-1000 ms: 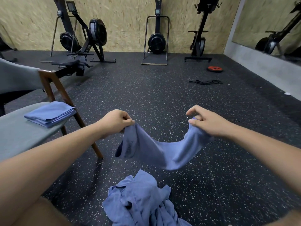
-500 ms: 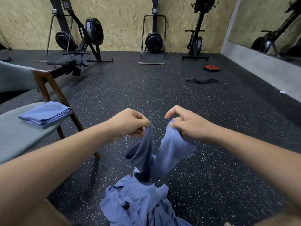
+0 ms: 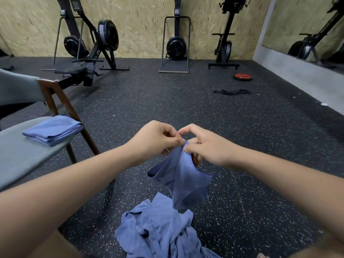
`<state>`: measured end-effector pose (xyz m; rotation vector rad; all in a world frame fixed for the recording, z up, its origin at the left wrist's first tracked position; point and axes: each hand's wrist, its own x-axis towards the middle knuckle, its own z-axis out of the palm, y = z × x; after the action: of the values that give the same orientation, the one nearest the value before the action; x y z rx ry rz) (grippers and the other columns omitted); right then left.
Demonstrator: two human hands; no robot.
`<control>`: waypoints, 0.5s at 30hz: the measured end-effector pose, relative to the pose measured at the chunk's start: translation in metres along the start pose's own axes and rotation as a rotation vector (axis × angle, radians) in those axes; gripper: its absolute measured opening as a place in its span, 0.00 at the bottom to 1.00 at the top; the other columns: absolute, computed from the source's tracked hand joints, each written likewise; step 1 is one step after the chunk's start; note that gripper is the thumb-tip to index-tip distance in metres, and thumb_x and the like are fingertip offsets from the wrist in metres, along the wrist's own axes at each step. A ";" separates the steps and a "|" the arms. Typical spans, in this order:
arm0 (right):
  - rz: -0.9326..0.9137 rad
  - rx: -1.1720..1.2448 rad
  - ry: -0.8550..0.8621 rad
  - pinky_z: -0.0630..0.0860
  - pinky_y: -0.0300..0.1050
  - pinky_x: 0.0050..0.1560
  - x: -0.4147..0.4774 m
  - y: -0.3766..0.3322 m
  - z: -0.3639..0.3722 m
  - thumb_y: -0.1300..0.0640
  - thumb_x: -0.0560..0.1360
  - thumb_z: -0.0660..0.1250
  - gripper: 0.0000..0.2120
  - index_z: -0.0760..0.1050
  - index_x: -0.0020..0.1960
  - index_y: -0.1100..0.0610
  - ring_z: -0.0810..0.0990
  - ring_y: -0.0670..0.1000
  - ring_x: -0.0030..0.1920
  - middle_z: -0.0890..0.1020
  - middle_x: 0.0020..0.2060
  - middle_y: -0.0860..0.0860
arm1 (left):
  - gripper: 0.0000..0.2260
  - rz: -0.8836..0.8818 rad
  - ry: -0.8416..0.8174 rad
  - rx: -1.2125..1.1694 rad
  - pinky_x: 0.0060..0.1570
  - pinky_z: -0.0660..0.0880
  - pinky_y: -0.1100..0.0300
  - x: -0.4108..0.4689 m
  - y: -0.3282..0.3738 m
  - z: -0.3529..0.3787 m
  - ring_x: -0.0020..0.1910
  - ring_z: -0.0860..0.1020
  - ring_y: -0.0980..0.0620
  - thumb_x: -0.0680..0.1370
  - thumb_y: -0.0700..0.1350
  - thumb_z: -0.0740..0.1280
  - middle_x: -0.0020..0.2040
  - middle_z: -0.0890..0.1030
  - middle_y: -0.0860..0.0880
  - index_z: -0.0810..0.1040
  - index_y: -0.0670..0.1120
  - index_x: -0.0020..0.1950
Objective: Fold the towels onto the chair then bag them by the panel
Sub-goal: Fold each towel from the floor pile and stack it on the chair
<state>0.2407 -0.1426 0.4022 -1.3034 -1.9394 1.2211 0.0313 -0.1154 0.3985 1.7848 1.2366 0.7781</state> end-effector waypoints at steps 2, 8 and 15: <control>0.015 0.024 0.011 0.78 0.44 0.41 0.000 0.000 -0.001 0.66 0.80 0.59 0.19 0.75 0.66 0.49 0.80 0.49 0.37 0.81 0.37 0.53 | 0.04 0.023 0.016 0.037 0.38 0.77 0.59 0.000 0.001 0.001 0.35 0.78 0.56 0.78 0.46 0.78 0.36 0.84 0.51 0.88 0.47 0.44; -0.034 0.003 0.057 0.81 0.56 0.52 0.001 0.005 -0.003 0.66 0.82 0.62 0.14 0.76 0.64 0.54 0.83 0.53 0.41 0.87 0.42 0.59 | 0.04 0.133 0.037 0.120 0.53 0.82 0.48 -0.001 0.004 0.001 0.43 0.85 0.51 0.77 0.46 0.78 0.42 0.88 0.54 0.88 0.55 0.49; -0.115 -0.129 0.218 0.74 0.44 0.36 0.003 0.005 -0.009 0.61 0.82 0.68 0.04 0.81 0.51 0.54 0.76 0.48 0.32 0.80 0.29 0.49 | 0.10 0.220 0.108 0.093 0.47 0.80 0.50 -0.004 0.010 0.001 0.42 0.82 0.54 0.78 0.41 0.76 0.44 0.87 0.55 0.78 0.53 0.51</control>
<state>0.2489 -0.1358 0.4018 -1.3093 -1.9307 0.8730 0.0351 -0.1214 0.4064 2.0008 1.1739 0.9662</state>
